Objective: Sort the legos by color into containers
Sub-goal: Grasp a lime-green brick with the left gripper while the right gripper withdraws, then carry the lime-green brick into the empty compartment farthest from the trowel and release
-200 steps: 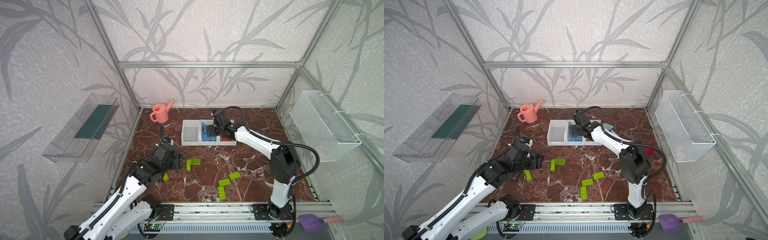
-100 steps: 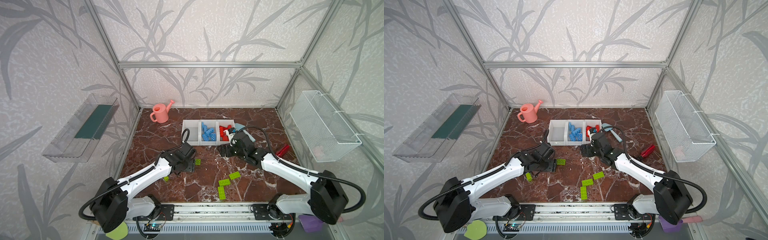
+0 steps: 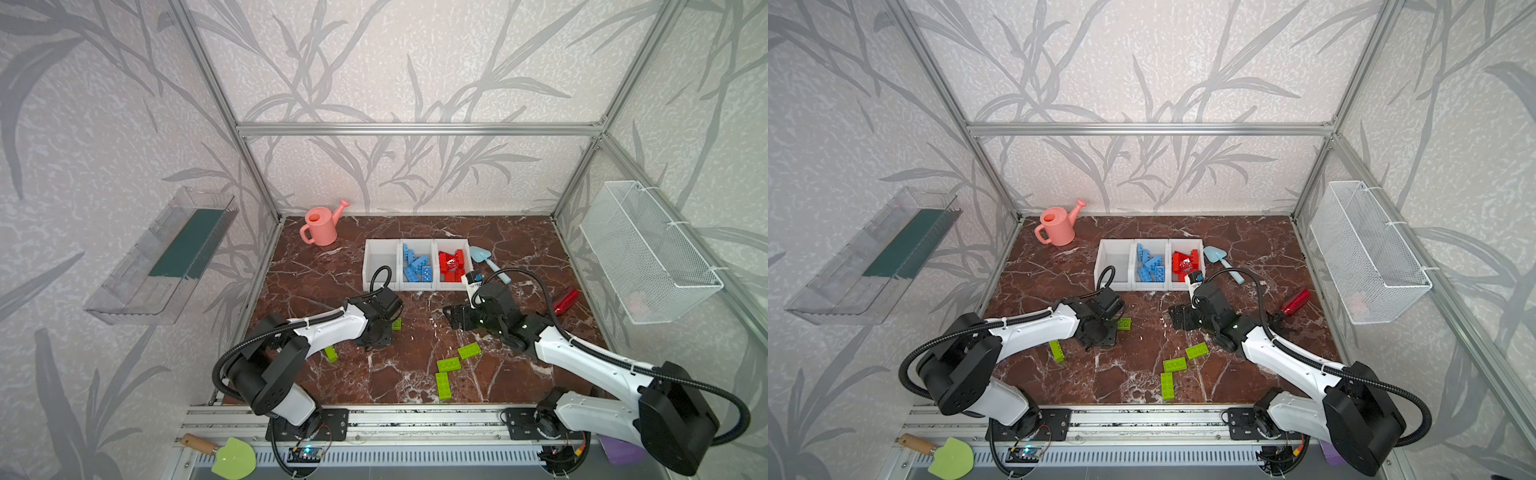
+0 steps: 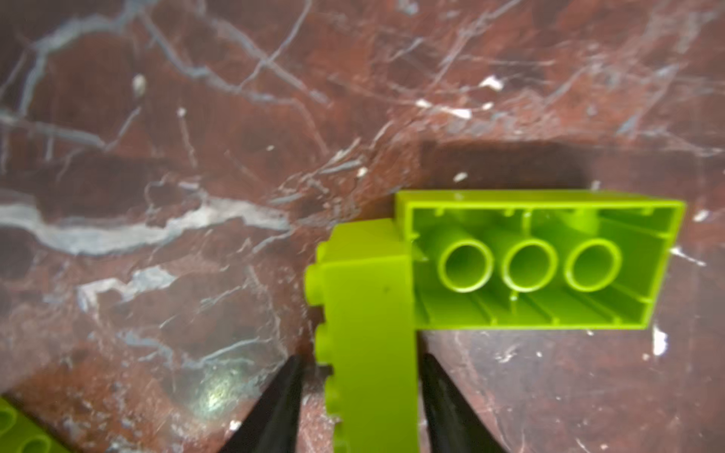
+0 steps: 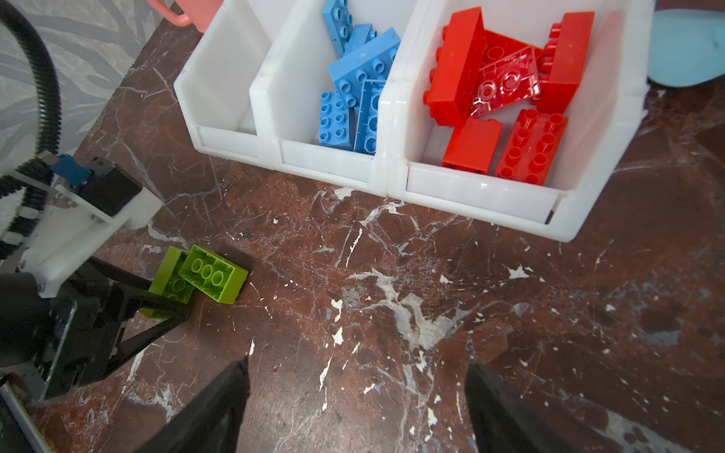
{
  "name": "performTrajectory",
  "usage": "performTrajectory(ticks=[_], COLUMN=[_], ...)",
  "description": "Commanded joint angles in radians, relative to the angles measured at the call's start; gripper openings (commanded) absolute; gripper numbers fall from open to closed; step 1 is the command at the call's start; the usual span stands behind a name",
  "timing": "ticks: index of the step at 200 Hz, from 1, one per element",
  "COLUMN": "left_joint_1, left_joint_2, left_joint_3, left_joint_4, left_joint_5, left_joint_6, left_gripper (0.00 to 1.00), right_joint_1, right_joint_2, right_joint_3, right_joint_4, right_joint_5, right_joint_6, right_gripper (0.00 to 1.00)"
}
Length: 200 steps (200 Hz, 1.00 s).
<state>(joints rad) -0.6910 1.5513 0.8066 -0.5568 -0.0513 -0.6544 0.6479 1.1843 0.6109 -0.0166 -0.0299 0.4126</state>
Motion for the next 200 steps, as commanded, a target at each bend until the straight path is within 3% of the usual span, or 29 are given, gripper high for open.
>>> performTrajectory(ticks=[1,48,81,139,200], left_joint_1=[-0.001,-0.001,0.001,0.023,0.159], left_joint_2=[0.016,0.006,-0.046,-0.041,0.108], left_joint_3=[0.019,0.052,0.097,0.303,0.532], left_joint_4=[0.005,-0.021,-0.066,-0.179,-0.167], left_joint_5=[-0.014,-0.028,-0.067,-0.152,-0.103], left_joint_6=[-0.017,-0.001,0.004,0.055,0.114], left_gripper=[0.41,0.22,0.21,0.21,0.21], right_joint_1=[-0.003,-0.002,-0.003,-0.003,-0.003], right_joint_2=[0.017,0.027,0.033,0.042,0.037], right_joint_3=[-0.005,-0.013,-0.02,-0.024,-0.029], right_joint_4=[0.044,0.058,0.076,0.09,0.099], right_joint_5=[-0.018,-0.037,-0.058,-0.102,-0.119], right_joint_6=[0.004,0.015,0.018,0.025,0.026], right_gripper=[0.87,0.87,0.86,0.87,0.87])
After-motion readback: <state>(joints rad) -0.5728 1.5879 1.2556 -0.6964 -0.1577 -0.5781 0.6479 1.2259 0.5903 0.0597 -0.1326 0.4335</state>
